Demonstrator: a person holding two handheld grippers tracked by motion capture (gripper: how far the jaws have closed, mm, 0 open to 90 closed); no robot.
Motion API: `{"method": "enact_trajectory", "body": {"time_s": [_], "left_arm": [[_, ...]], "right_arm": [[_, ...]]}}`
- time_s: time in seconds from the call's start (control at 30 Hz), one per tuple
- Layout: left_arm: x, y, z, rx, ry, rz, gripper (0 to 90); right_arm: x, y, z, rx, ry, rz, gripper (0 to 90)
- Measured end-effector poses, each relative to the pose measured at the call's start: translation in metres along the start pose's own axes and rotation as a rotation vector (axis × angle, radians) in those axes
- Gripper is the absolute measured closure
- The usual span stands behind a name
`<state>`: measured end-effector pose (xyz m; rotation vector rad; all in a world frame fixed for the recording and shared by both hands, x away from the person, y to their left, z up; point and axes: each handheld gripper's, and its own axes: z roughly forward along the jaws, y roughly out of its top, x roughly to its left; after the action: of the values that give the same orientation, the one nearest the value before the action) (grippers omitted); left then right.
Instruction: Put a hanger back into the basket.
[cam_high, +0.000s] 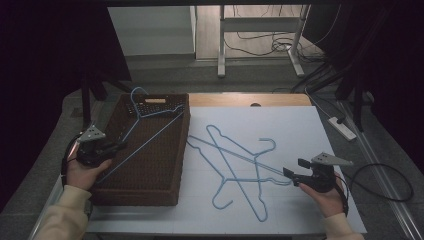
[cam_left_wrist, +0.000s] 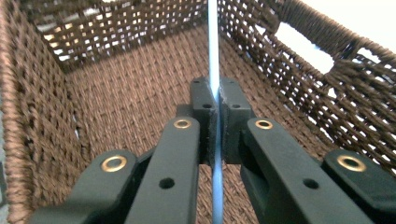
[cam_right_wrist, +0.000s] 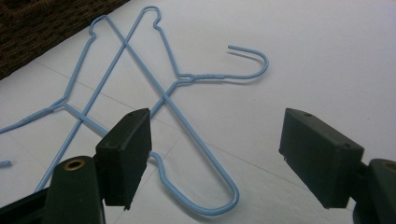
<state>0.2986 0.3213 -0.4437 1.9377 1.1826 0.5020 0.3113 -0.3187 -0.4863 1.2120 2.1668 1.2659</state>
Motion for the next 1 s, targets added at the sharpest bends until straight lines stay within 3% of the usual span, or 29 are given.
{"method": "enact_trajectory", "body": {"time_s": [0.07, 0.1, 0.33, 0.6, 0.7, 0.73, 0.8, 0.87, 0.9, 0.93, 1.0], "left_arm": [[0.0, 0.0, 0.003, 0.026, 0.012, -0.005, 86.3], [0.002, 0.0, 0.007, 0.073, 0.021, -0.015, 86.3], [0.005, -0.001, 0.015, 0.145, 0.044, -0.047, 86.2], [0.005, -0.001, 0.026, 0.25, 0.076, -0.031, 81.7], [0.004, -0.001, 0.026, 0.244, 0.087, -0.036, 70.5], [0.004, 0.0, 0.025, 0.228, 0.115, -0.041, 55.7], [0.004, 0.0, 0.023, 0.21, 0.114, -0.048, 45.7], [0.003, 0.001, 0.018, 0.165, 0.117, -0.051, 42.0], [0.001, 0.004, 0.011, 0.111, 0.122, -0.053, 36.3], [0.001, 0.004, 0.011, 0.111, 0.122, -0.053, 33.9], [-0.004, 0.008, 0.002, 0.056, 0.11, -0.05, 32.2]], "right_arm": [[0.0, 0.0, 0.0, 0.001, 0.001, -0.001, 25.5], [0.0, 0.0, 0.0, 0.0, 0.001, -0.001, 25.5], [0.0, 0.0, 0.0, 0.0, 0.001, -0.001, 25.5], [0.0, -0.001, 0.0, 0.004, 0.002, -0.001, 25.5], [0.0, -0.001, 0.0, 0.004, 0.004, -0.002, 25.5], [0.0, -0.001, 0.0, 0.002, 0.006, -0.002, 25.5], [0.0, -0.001, 0.0, 0.001, 0.006, -0.002, 25.5], [0.0, -0.001, 0.0, 0.002, 0.006, -0.003, 25.5], [0.0, -0.001, 0.0, 0.002, 0.006, -0.003, 25.5], [0.0, -0.001, 0.0, 0.002, 0.006, -0.003, 25.5], [0.0, -0.001, 0.0, 0.003, 0.005, -0.002, 25.5]]}}
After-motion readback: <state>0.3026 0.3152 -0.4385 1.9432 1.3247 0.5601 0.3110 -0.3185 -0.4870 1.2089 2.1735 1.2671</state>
